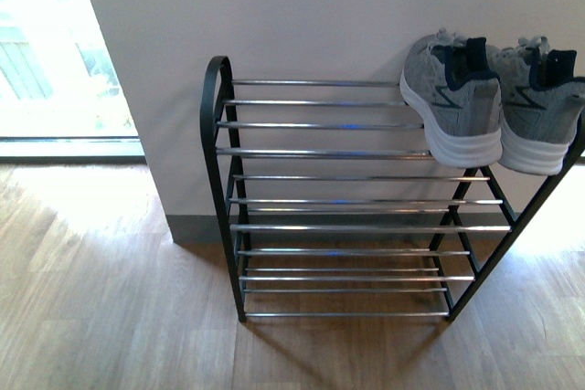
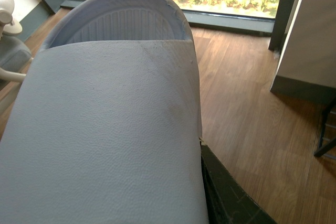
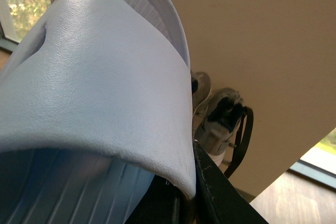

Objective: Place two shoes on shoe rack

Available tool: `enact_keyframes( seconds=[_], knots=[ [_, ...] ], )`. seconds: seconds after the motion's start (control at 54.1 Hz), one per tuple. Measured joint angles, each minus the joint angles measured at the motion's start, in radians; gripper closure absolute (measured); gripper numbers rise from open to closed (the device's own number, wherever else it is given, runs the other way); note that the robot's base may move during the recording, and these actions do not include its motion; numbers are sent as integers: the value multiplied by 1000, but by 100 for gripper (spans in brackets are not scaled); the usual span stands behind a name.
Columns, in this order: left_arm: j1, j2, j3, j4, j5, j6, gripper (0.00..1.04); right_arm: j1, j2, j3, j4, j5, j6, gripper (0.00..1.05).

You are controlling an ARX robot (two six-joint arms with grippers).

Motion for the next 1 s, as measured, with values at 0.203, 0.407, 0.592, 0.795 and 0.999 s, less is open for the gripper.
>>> enact_keyframes(
  seconds=[0.203, 0.407, 0.592, 0.795, 0.999],
  knots=[
    [0, 0, 0, 0, 0, 0, 102, 0, -4, 2, 0, 0, 0, 103],
    [0, 2, 0, 0, 0, 0, 102, 0, -1, 2, 0, 0, 0, 103],
    [0, 2, 0, 0, 0, 0, 102, -37, 55, 33, -52, -275, 90, 103],
    [0, 2, 0, 0, 0, 0, 102, 183, 356, 182, -14, 17, 134, 103],
    [0, 2, 0, 0, 0, 0, 102, 353, 784, 486, 32, 334, 244, 103]
  ],
)
